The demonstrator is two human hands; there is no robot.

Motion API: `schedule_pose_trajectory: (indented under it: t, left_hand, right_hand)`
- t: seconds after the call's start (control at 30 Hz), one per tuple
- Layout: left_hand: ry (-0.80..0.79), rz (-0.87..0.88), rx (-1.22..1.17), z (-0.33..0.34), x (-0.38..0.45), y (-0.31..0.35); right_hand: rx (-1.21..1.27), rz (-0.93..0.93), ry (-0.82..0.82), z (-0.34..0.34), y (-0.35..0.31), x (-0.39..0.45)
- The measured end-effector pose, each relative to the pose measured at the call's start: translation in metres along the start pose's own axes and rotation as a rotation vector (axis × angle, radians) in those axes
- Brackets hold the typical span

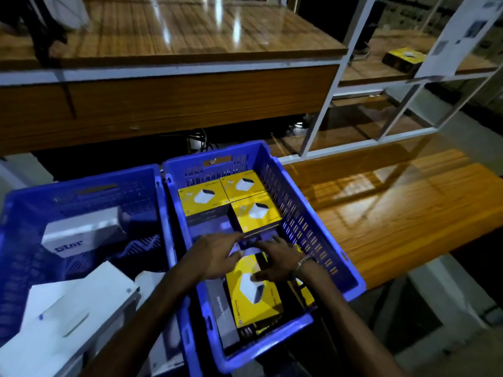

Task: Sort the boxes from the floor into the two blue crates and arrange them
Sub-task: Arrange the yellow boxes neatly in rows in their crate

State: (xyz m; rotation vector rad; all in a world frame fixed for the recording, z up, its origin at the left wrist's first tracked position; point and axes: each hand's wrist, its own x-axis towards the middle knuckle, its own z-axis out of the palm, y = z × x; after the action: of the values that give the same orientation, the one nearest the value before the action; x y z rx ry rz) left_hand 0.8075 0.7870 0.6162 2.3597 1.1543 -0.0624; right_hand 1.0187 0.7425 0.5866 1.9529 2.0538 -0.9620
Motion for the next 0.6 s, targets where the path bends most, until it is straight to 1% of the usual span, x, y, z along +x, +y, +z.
schedule_pose_trajectory:
  t: [0.03,0.07,0.1,0.2,0.27,0.37,0.43,0.47,0.53,0.6]
  left_hand:
    - [-0.042,-0.004,0.161,0.002,-0.005,0.003]
    - [-0.091,-0.011,0.277,0.006,-0.005,0.006]
    - [-0.145,-0.018,0.344,0.010,-0.003,0.010]
    - [-0.326,-0.042,0.356,0.023,0.013,0.010]
    - [-0.380,-0.049,0.317,0.025,0.022,0.004]
    - [-0.376,-0.019,0.255,0.025,0.026,0.000]
    - [-0.360,0.022,0.134,0.022,0.027,-0.001]
    - [-0.325,0.038,0.021,0.021,0.028,-0.001]
    - [-0.199,0.057,-0.211,0.019,0.030,-0.003]
    - [-0.093,0.049,-0.338,0.018,0.031,-0.003]
  right_hand:
    - [-0.053,0.026,-0.062,0.001,0.000,0.000]
    - [-0.047,0.026,-0.105,-0.001,-0.001,-0.001]
    - [-0.021,0.020,-0.116,-0.001,-0.001,-0.001]
    - [0.064,-0.017,-0.095,0.000,0.001,0.000]
    - [0.127,-0.004,-0.071,0.004,0.006,0.003]
    - [0.281,-0.024,-0.022,0.006,0.014,0.001]
    - [0.511,-0.044,0.055,0.006,0.024,0.000]
    - [0.629,-0.051,0.118,0.004,0.027,-0.003]
    - [0.857,-0.057,0.251,-0.003,0.033,-0.008]
    - [1.074,-0.053,0.341,-0.011,0.034,-0.014]
